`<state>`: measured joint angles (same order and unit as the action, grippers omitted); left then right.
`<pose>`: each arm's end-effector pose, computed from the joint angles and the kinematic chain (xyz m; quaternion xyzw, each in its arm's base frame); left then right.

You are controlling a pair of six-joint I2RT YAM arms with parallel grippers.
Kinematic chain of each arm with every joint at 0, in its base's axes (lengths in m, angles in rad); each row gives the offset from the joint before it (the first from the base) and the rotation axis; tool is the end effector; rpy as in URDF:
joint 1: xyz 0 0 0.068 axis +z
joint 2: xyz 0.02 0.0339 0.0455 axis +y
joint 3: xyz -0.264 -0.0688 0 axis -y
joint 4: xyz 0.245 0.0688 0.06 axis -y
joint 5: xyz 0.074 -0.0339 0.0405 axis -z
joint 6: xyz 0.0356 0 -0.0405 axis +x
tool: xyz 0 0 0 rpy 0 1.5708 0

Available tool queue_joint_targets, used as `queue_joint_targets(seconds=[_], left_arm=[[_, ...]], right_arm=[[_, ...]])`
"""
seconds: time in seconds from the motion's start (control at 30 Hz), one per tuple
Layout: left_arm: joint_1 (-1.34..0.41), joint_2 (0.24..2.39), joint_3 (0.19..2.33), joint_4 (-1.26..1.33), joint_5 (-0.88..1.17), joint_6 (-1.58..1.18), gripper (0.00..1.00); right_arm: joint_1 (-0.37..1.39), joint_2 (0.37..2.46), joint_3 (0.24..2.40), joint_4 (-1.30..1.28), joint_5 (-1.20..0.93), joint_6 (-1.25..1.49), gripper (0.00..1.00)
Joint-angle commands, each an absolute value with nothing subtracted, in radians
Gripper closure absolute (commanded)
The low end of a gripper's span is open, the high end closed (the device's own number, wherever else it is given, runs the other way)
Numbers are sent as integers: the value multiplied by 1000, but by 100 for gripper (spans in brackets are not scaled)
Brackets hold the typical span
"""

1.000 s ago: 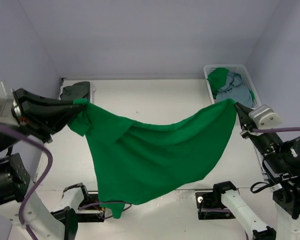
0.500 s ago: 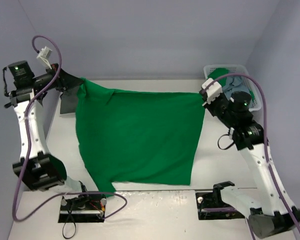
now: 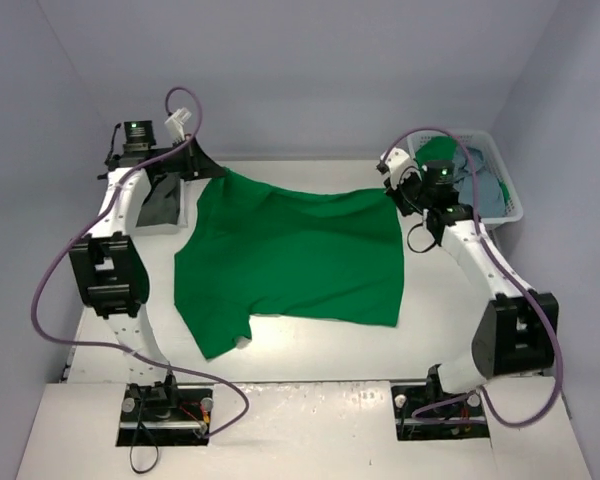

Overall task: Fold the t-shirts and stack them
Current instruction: Flatten out the tshirt

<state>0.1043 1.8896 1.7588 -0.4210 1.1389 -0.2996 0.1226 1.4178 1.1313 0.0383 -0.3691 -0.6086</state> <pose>0.4302 0.0125 0.3451 0.1102 0.7730 -0.5085 0.3629 0.3316 0.0538 0.3364 -0.3826 0.6842 -0.0047 0.6208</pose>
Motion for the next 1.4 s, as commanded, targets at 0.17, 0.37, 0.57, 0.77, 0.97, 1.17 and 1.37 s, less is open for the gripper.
queue_joint_targets(seconds=[0.17, 0.37, 0.57, 0.77, 0.97, 1.17, 1.37], left_arm=[[31, 2081, 2054, -442, 964, -222, 100], [31, 2181, 2141, -414, 818, -229, 100], [29, 2276, 2218, -377, 738, -262, 100], [20, 2417, 2374, -368, 733, -316, 100], [11, 2520, 2488, -298, 709, -363, 100], [-21, 2569, 2503, -200, 655, -439, 100], [-38, 2606, 2531, -146, 586, -448, 100]], right_arm=[[115, 1656, 1223, 238, -344, -611, 100], [115, 1798, 1282, 290, -269, -594, 100], [115, 1917, 1370, 339, -213, -594, 100], [117, 2063, 1505, 333, -164, -578, 100], [117, 2222, 1696, 301, -86, -563, 100], [120, 2330, 1810, 273, -17, -555, 100], [117, 2417, 1894, 273, 58, -557, 100]])
